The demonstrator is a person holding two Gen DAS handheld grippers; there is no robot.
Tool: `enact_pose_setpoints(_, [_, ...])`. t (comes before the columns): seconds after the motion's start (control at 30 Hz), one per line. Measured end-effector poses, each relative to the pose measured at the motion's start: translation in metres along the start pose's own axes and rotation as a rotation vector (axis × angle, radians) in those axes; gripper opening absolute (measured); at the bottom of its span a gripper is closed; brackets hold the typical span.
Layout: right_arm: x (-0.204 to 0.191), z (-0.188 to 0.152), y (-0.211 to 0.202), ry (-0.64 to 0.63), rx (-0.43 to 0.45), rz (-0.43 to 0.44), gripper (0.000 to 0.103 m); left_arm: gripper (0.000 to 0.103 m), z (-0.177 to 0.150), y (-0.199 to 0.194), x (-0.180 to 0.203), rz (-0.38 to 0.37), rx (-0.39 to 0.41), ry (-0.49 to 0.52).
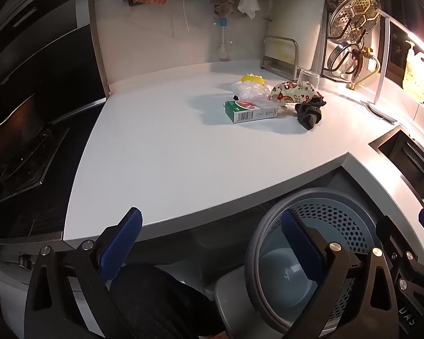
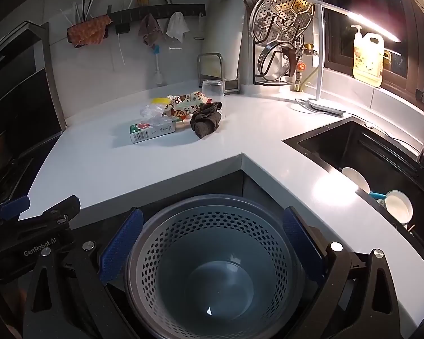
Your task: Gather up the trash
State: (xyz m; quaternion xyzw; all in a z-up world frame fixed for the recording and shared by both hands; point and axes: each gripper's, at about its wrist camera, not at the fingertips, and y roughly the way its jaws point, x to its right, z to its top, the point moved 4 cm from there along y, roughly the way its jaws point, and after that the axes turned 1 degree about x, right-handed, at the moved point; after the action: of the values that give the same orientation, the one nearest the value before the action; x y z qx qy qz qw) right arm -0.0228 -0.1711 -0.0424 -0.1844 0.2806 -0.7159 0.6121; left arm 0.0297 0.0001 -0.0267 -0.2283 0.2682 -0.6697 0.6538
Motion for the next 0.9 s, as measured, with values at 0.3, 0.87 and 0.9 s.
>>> enact_pose_setpoints(0.3, [-0.0023, 0.0007, -0.0016, -0.003, 0.004, 0.003, 0.094, 0.097, 0.0015, -0.0032, -0.002, 0.004, 0.011, 0.006])
enact_pose_setpoints(0.87, [-0.0038, 0.0024, -0.0029, -0.009, 0.006, 0.001, 0.094, 0.097, 0.0013, -0.0077, 0.0016, 0.01, 0.016, 0.011])
enact_pose_setpoints(0.9, [-0.0038, 0.0026, -0.0028, -0.008, 0.006, 0.001, 0.094, 0.097, 0.0013, -0.0077, 0.0017, 0.011, 0.018, 0.012])
